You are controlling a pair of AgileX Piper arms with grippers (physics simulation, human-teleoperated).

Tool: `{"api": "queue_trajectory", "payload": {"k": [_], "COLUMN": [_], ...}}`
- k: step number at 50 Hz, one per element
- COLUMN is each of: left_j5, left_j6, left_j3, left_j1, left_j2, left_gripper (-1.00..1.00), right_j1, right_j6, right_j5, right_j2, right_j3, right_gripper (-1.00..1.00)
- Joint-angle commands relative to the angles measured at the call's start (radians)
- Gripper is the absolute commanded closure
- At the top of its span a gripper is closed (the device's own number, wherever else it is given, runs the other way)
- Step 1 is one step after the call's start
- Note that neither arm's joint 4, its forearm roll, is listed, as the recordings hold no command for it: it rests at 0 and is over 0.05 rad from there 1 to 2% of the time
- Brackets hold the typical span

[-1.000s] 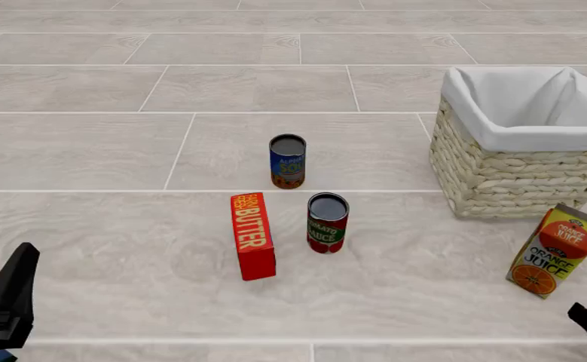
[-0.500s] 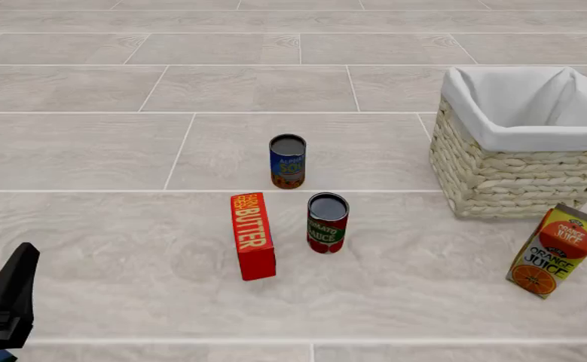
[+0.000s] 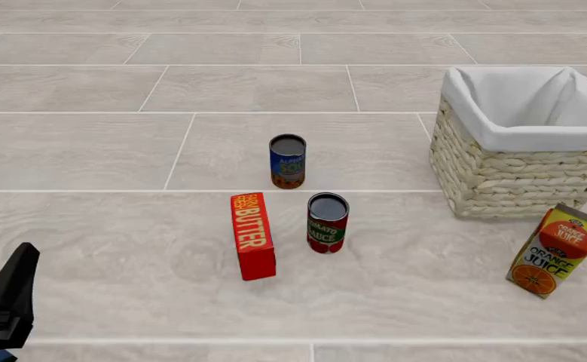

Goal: Pick the cream cheese and place it in the basket.

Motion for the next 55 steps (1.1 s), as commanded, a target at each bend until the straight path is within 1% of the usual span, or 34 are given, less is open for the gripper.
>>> {"api": "queue_trajectory", "payload": {"k": [1,2,6,10,12,14,15,17,21,24,25,29,31,32,34,36,37,38,40,41,43,48,49,52,55], "left_j5": [0.000,0.000,0.000,0.000,0.000,0.000,0.000,0.000,0.000,0.000,0.000,0.000,0.000,0.000,0.000,0.000,0.000,0.000,0.000,0.000,0.000,0.000,0.000,0.000,0.000], "left_j6": [0.000,0.000,0.000,0.000,0.000,0.000,0.000,0.000,0.000,0.000,0.000,0.000,0.000,0.000,0.000,0.000,0.000,0.000,0.000,0.000,0.000,0.000,0.000,0.000,0.000], "left_j3": [0.000,0.000,0.000,0.000,0.000,0.000,0.000,0.000,0.000,0.000,0.000,0.000,0.000,0.000,0.000,0.000,0.000,0.000,0.000,0.000,0.000,0.000,0.000,0.000,0.000], "left_j1": [0.000,0.000,0.000,0.000,0.000,0.000,0.000,0.000,0.000,0.000,0.000,0.000,0.000,0.000,0.000,0.000,0.000,0.000,0.000,0.000,0.000,0.000,0.000,0.000,0.000], "left_j2": [0.000,0.000,0.000,0.000,0.000,0.000,0.000,0.000,0.000,0.000,0.000,0.000,0.000,0.000,0.000,0.000,0.000,0.000,0.000,0.000,0.000,0.000,0.000,0.000,0.000], "left_gripper": [-1.00,-1.00,-1.00,-1.00,-1.00,-1.00,-1.00,-1.00,-1.00,-1.00,-1.00,-1.00,-1.00,-1.00,-1.00,-1.00,-1.00,-1.00,-1.00,-1.00,-1.00,-1.00,-1.00,-1.00,-1.00], "right_j1": [0.021,0.027,0.038,0.043,0.052,0.055,0.055,0.077,0.090,0.124,0.138,0.150,0.161,0.173,0.223,0.248,0.248,0.260,0.266,0.281,0.306,0.329,0.329,0.329,0.370], "right_j6": [-0.022,-0.015,-0.019,-0.015,-0.023,-0.044,-0.044,-0.014,-0.027,-0.017,-0.011,-0.003,-0.008,-0.021,-0.013,-0.009,-0.009,-0.024,-0.025,-0.024,-0.038,-0.056,-0.056,-0.062,-0.047], "right_j5": [0.179,0.191,0.262,0.297,0.317,0.325,0.325,0.345,0.383,0.408,0.416,0.429,0.435,0.441,0.458,0.467,0.467,0.468,0.470,0.473,0.480,0.500,0.500,0.509,0.529], "right_j2": [-0.175,-0.182,-0.225,-0.243,-0.255,-0.266,-0.266,-0.251,-0.272,-0.269,-0.262,-0.246,-0.233,-0.232,-0.229,-0.214,-0.214,-0.200,-0.191,-0.181,-0.168,-0.119,-0.119,-0.073,-0.039], "right_j3": [-0.077,-0.088,-0.152,-0.191,-0.217,-0.239,-0.239,-0.268,-0.307,-0.338,-0.351,-0.384,-0.410,-0.423,-0.450,-0.477,-0.477,-0.500,-0.508,-0.523,-0.546,-0.633,-0.633,-0.689,-0.728], "right_gripper": [1.00,1.00,1.00,1.00,1.00,1.00,1.00,1.00,1.00,1.00,1.00,1.00,1.00,1.00,1.00,1.00,1.00,1.00,1.00,1.00,1.00,1.00,1.00,1.00,1.00]}}
